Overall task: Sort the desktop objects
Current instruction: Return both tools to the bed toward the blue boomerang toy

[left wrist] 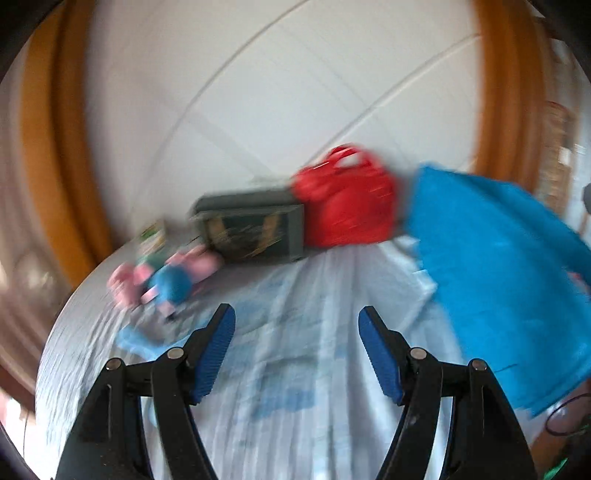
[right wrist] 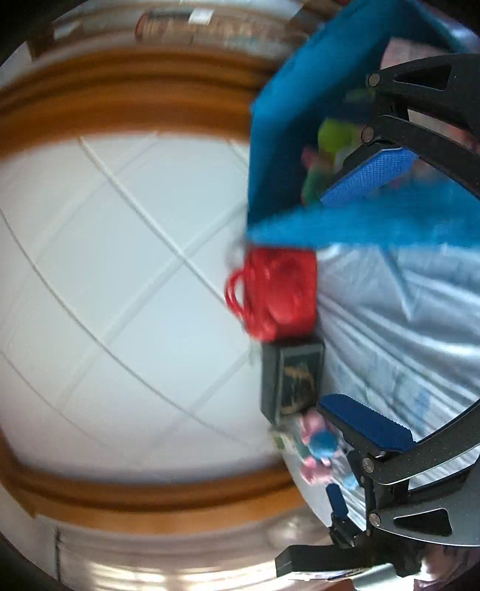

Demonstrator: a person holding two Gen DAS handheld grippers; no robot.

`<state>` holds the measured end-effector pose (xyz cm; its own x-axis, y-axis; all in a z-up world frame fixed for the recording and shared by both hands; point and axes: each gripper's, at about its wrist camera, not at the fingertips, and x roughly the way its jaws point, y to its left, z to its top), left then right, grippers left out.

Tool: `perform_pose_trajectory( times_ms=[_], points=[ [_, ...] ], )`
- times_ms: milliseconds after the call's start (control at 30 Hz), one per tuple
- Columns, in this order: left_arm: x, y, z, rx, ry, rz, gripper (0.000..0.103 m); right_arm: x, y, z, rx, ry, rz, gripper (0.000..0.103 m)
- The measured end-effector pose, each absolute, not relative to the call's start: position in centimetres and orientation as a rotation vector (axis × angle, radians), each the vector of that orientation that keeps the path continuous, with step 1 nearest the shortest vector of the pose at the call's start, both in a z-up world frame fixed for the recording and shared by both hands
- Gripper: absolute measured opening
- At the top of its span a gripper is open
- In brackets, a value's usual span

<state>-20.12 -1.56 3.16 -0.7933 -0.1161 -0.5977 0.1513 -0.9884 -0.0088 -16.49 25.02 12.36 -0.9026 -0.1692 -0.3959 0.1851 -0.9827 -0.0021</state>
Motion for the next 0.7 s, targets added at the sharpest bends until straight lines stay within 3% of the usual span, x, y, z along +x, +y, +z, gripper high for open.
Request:
perform_pose_trajectory(
  times_ms=[167, 367, 700],
  points=[
    [-21.1, -13.8, -3.5, 1.112, 0.166, -2.648, 0.069, -23.1, 16.3, 7.2, 0.813, 0.034, -2.757, 0.103],
    [-22.0, -22.9, -12.0, 1.318, 0.315, -2.499, 0.069, -29.5, 7.7, -1.8, 1.105, 0.041, -2.591, 0.103],
    [-26.8, -26.4, -20.5, 1.432, 0.41, -2.367, 0.069, -37.5, -0.9, -15.4, 1.398, 0.102, -2.276, 0.103]
  ],
)
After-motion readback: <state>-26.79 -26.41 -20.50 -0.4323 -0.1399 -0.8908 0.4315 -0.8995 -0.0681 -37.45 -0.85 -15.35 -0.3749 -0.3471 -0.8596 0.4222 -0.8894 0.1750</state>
